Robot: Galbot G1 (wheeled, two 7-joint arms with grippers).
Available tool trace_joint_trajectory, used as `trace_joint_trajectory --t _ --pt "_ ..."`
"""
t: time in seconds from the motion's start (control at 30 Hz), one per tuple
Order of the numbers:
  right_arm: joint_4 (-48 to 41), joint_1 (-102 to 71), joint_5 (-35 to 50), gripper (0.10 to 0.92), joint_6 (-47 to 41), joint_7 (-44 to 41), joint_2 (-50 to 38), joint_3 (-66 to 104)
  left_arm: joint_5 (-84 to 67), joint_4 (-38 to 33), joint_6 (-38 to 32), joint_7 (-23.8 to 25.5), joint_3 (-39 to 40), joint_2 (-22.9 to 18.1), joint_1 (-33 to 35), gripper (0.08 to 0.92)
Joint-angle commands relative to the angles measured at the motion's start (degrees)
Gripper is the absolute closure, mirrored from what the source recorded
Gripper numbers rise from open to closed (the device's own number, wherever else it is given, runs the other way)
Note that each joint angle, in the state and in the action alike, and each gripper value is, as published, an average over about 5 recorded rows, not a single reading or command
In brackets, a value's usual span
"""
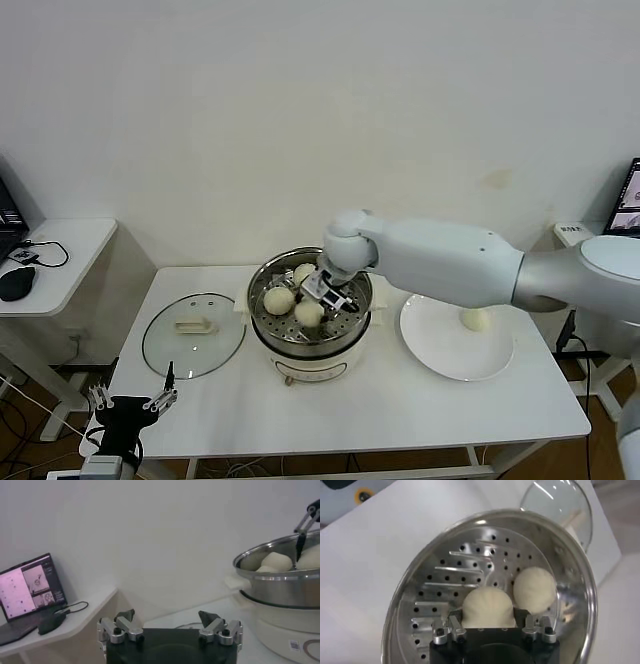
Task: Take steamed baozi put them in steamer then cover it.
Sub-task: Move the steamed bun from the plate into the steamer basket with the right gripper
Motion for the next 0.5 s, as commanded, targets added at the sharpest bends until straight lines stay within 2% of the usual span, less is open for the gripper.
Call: trace_joint_trajectory --t 0.03,0.4,0.5 --pt "0.82 -0.15 -0.95 0.379 3.74 -0.37 0.91 -1.29 -0.04 0.05 -0.07 -0.03 -0.12 -0.13 0.06 0.177" --pt "2.24 0.59 -0.07 0.372 3.68 -2.97 0.31 -1.76 -0.08 -0.02 -0.14 -0.07 -0.04 -0.28 0.26 0.177" --pt "2.24 0.65 0.27 0.331 3.70 -2.93 0.16 -1.72 -0.05 -0.08 -0.14 -0.05 0.04 -0.30 0.26 0.177"
